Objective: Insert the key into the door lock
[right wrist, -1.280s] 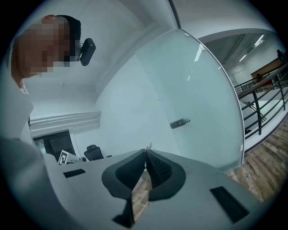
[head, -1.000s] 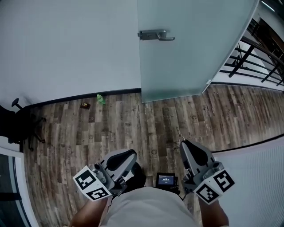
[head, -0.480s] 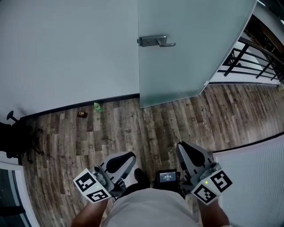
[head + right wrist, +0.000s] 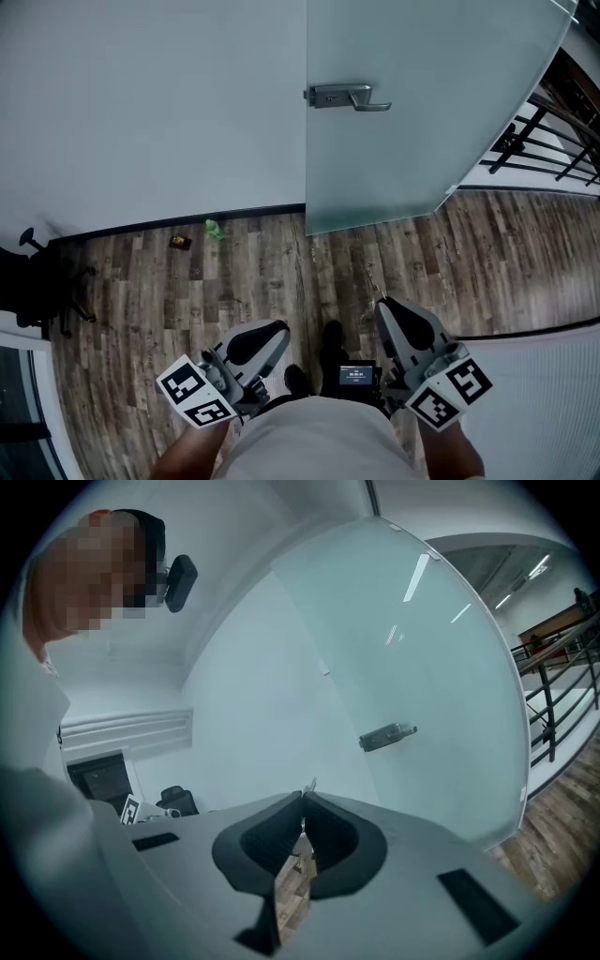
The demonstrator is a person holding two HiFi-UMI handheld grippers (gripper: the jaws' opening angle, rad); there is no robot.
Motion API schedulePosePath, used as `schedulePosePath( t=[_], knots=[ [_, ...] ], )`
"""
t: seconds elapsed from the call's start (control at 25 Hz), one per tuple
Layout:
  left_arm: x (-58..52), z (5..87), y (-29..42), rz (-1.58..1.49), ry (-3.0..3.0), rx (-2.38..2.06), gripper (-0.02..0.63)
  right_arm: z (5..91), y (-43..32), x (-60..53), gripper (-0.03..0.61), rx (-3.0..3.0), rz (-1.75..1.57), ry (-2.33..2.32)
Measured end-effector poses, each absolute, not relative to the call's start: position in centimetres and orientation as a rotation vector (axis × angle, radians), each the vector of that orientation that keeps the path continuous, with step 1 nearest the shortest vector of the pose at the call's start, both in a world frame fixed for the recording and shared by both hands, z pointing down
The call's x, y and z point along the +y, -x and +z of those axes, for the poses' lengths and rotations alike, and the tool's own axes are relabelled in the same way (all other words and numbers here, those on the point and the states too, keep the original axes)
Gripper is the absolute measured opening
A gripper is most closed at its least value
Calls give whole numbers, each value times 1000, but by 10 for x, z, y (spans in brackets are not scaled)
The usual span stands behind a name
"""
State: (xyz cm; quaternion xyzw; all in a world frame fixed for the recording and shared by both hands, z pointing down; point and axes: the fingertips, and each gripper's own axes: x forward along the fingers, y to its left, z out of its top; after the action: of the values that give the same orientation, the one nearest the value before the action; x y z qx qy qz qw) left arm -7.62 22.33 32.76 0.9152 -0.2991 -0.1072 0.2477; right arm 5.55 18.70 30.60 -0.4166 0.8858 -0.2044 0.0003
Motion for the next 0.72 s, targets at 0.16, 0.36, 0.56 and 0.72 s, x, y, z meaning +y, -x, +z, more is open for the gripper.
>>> schedulePosePath(
  t=[0.16, 0.36, 0.56, 0.72],
  knots=[
    [191, 326, 66, -288, -2484, -852, 20, 306, -65, 151, 18, 2800, -648, 1273],
    [152, 320, 42, -291, -2483, -878, 21, 302, -86, 107, 18, 2812, -651, 1238],
    [117, 315, 23, -295, -2474, -913, 21, 295, -102, 71, 18, 2833, -643, 1194],
    [102, 312, 8, -302, -2467, -936, 21, 294, -116, 53, 18, 2849, -639, 1168]
  ],
)
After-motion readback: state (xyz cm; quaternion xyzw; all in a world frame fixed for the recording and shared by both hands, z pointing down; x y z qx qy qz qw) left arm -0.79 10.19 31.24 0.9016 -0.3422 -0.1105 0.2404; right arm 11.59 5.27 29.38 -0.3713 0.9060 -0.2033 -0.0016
